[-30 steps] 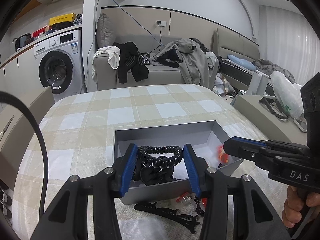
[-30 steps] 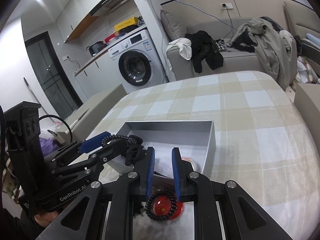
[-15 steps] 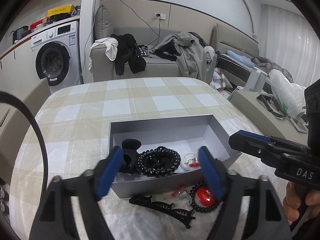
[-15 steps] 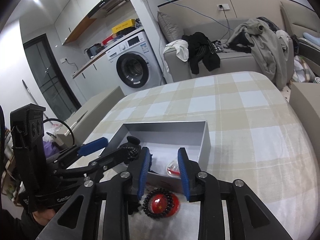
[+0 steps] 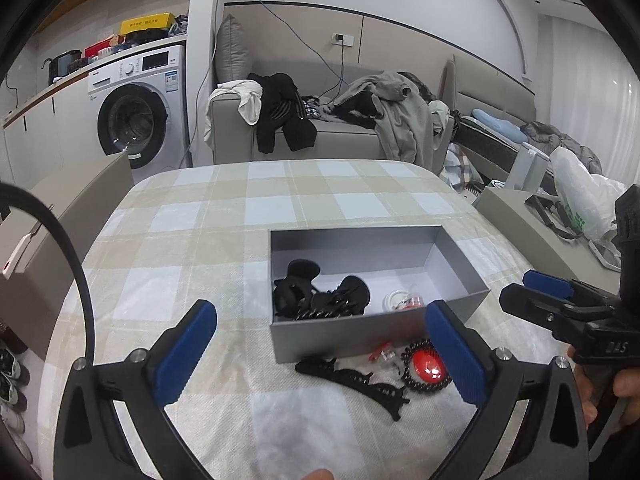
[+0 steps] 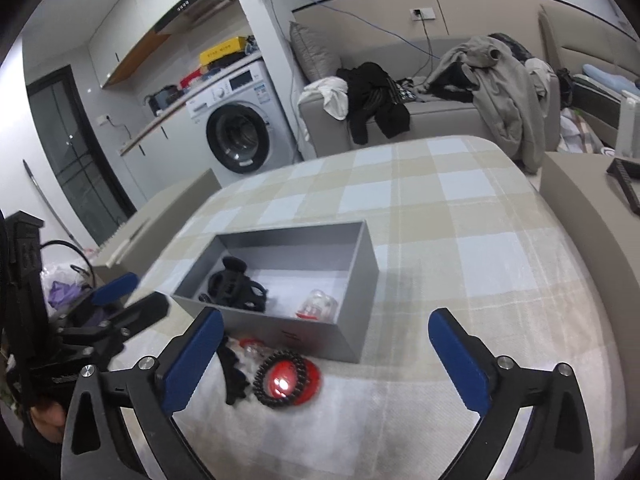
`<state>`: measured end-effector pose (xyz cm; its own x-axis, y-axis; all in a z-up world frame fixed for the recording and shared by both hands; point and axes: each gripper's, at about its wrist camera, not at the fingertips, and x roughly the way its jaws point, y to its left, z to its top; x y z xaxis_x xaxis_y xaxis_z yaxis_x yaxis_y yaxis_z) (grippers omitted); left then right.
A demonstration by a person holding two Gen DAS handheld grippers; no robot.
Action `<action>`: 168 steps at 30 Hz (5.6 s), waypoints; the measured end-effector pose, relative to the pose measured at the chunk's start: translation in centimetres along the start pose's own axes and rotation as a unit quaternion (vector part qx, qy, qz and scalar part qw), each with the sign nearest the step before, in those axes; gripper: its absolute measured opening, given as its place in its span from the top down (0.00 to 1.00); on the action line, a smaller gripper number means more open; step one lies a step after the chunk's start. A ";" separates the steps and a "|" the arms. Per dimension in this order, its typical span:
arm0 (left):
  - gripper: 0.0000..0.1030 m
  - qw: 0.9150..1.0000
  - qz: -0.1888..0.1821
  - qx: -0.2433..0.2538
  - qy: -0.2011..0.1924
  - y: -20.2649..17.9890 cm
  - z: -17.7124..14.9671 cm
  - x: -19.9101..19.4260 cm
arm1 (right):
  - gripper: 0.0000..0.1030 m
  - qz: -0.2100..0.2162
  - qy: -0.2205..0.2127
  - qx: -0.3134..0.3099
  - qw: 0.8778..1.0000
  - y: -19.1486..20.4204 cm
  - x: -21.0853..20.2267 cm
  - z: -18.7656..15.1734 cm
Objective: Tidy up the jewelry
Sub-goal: 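Move the right tool to the black bead bracelet on the red disc, then grasp and lift the black bead bracelet with the right tool, then grasp the long black hair clips with the left tool while the right tool holds the bracelet, then lift the hair clips toward the grey box with the left tool while the right tool carries the bracelet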
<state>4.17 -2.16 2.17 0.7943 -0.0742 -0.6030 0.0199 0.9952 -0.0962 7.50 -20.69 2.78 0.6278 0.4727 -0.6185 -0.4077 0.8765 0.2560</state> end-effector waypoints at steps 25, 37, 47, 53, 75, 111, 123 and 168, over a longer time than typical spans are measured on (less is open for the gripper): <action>0.02 0.999 0.009 -0.007 0.034 0.9 -2.4 0.2 | 0.24 0.029 0.081 -0.055 0.995 2.1 1.6 -2.5; 0.02 0.999 0.010 -0.009 0.043 1.1 -2.7 0.6 | 0.28 0.047 0.088 -0.056 0.993 2.7 2.1 -2.8; 0.02 0.999 0.009 -0.013 0.048 1.3 -2.7 0.9 | 0.64 0.067 0.118 -0.049 0.989 2.8 3.4 -3.3; 0.02 0.999 0.010 -0.016 0.051 1.5 -2.8 1.0 | 0.70 0.061 0.126 -0.042 0.989 2.6 4.1 -3.4; 0.02 0.998 0.009 -0.013 0.059 1.4 -3.1 1.0 | 0.92 0.041 0.101 -0.041 0.993 2.4 3.8 -3.4; 0.02 0.981 -0.050 0.104 0.159 -1.2 -3.8 4.8 | 0.92 0.061 0.003 0.008 0.998 -0.4 -1.7 -3.3; 0.02 0.981 -0.037 0.107 0.158 -1.7 -3.5 5.5 | 0.92 0.061 0.003 0.009 0.998 -0.6 -1.6 -3.4; 0.09 0.992 -0.058 0.096 0.049 -1.6 -2.4 0.1 | 0.92 0.064 -0.012 -0.002 0.998 0.5 -2.5 -2.4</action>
<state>2.74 -3.96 0.40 0.7165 -0.1861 -0.6723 0.2310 0.9727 -0.0230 4.08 -21.65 2.65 0.5862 0.5830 -0.5625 -0.4880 0.8083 0.3293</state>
